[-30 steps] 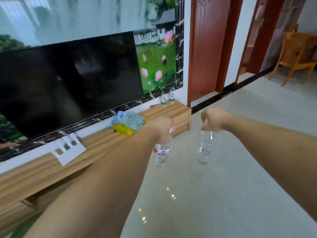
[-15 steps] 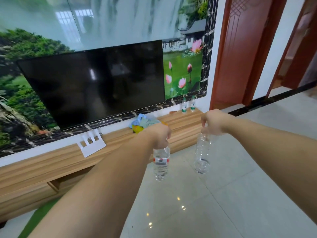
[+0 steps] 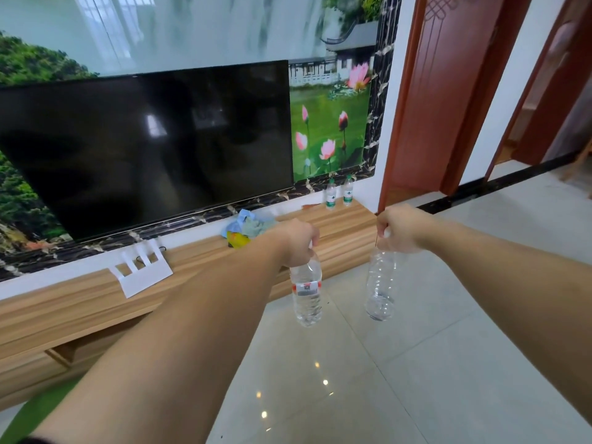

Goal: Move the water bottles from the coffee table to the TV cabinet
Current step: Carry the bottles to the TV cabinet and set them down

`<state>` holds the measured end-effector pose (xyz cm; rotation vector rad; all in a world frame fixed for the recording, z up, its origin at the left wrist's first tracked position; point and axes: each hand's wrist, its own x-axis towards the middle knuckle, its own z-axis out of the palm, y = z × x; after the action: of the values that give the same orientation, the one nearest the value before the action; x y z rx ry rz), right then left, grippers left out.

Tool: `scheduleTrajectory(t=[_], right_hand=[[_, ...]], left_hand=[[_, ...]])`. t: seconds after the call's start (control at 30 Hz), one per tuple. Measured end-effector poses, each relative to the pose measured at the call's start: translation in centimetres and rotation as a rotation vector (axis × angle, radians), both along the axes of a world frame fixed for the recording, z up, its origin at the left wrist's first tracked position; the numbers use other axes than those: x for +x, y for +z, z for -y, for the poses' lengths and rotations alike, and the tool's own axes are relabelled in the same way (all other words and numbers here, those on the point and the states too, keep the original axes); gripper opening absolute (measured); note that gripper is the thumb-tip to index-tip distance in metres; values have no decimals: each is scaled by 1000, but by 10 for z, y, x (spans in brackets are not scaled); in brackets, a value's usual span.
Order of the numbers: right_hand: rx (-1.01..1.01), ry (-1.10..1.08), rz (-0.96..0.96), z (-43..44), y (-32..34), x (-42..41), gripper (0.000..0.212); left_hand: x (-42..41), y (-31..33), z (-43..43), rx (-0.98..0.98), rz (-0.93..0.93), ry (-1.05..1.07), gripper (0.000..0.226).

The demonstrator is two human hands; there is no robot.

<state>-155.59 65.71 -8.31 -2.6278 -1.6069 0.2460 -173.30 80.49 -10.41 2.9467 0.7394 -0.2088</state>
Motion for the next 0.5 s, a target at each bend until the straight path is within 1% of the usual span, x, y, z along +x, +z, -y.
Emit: scheduleTrajectory(t=[0.13,0.27,0.5], right_hand=[[-34,-31,10,-35,2,44,21],[-56,-35,16,-79,0,80,28],[-43,-88,2,-135,-7,147,23]], left_hand=[[47,-14,-42,-17,-32,-26,25],[90,-16,-90,-54,1,-38,19],[161,-6,-153,-13,4,-79,26]])
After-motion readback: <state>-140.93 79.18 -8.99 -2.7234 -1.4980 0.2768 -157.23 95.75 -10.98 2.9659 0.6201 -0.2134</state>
